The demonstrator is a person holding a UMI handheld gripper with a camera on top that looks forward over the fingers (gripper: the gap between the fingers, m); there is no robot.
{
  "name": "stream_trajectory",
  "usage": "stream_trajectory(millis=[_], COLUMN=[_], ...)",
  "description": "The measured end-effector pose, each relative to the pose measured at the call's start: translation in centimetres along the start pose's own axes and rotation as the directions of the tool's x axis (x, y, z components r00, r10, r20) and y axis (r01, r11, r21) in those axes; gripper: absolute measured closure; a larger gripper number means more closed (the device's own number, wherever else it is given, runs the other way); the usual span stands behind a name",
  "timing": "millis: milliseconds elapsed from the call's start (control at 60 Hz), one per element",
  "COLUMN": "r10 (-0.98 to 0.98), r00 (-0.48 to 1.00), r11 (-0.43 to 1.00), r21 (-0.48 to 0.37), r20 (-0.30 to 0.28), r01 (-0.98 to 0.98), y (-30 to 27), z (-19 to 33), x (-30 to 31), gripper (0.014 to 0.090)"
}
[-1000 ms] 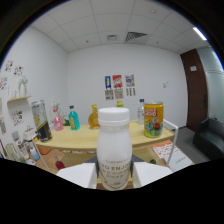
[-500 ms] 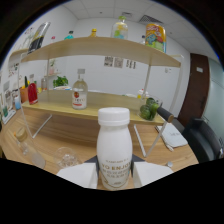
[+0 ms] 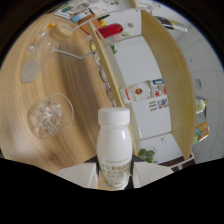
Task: Make me a cup of Mount Fuji.
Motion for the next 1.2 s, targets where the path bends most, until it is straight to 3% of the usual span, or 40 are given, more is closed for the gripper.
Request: stream_trajectory(millis=[150,350,533,767,950,1083,1200], r10=[-0.273,-0.599,-0.703,-0.669,-0.468,-0.047,0.392], r00=[0.962,0.797,0.705,0.738,0.880,0.997,0.920], r11=[0.962,0.800,0.710,0.743,0.882,0.992,0.904], r21=[-0.008,-0.024,-0.039,-0.051,0.024,0.114,0.190], r20=[-0.028,-0.075,-0.089,-0.088,-0.080,-0.068,-0.017], r01=[0.273,0.599,0.703,0.668,0.471,0.054,-0.382], y=[-0.8,-1.2,-2.0,-2.3,-3.0,-4.3,-5.3], z=[0.4,0.5,0.1,-0.1,-1.2,-3.1,-5.0], x=[0.8,1.2,1.1,1.5,1.8,3.6,5.6], gripper=[0.0562,0.0563,0.0561,0.0558,0.0558,0.0558,0.0558])
